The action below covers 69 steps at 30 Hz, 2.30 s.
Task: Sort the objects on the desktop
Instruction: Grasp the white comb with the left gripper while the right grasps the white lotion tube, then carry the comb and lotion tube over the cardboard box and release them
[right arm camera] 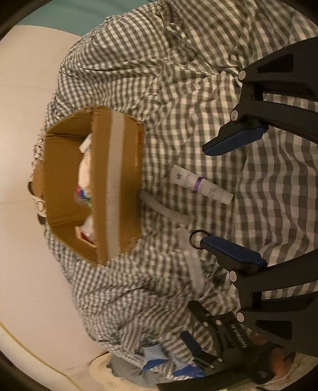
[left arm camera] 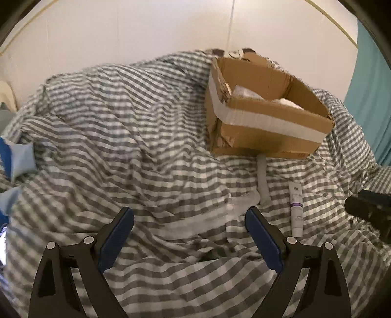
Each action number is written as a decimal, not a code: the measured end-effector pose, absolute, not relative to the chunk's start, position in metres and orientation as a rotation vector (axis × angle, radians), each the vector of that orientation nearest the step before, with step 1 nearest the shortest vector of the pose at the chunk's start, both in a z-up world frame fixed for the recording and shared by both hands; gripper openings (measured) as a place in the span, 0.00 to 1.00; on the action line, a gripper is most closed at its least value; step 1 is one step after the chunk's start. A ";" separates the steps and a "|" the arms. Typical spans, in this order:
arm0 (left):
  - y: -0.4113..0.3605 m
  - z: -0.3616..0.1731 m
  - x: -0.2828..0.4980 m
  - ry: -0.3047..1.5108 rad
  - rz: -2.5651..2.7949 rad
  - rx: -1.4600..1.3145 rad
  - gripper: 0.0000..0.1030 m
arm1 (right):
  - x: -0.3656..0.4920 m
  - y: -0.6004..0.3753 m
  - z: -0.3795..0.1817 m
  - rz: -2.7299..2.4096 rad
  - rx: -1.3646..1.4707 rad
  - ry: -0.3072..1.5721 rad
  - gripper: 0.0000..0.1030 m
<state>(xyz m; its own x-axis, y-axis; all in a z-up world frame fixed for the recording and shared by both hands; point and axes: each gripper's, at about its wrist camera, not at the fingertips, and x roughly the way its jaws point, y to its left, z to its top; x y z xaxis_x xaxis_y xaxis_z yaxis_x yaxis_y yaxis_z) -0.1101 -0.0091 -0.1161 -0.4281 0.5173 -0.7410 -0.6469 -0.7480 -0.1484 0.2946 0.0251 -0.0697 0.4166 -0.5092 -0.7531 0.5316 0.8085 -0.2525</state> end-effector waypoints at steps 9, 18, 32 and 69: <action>0.033 -0.158 -0.120 0.350 2.057 -1.160 0.93 | 0.314 -0.008 -0.111 -0.671 0.080 1.026 0.66; 0.077 -0.198 -0.119 0.580 1.966 -1.236 0.91 | 0.334 -0.052 -0.149 -0.710 0.196 1.073 0.61; 0.061 -0.170 -0.112 0.435 1.928 -1.184 0.16 | 0.322 -0.057 -0.150 -0.650 0.281 1.026 0.24; 0.122 0.032 -0.148 -0.004 1.908 -0.864 0.04 | 0.341 -0.035 0.069 -0.468 0.158 0.672 0.15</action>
<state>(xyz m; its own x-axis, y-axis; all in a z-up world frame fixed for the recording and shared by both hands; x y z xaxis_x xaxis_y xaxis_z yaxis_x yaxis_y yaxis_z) -0.1482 0.1217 0.0320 -0.2451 0.7901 -0.5618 -0.7878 -0.5001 -0.3596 0.3407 -0.0346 0.0689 0.6840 -0.3654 -0.6313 0.4655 0.8850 -0.0080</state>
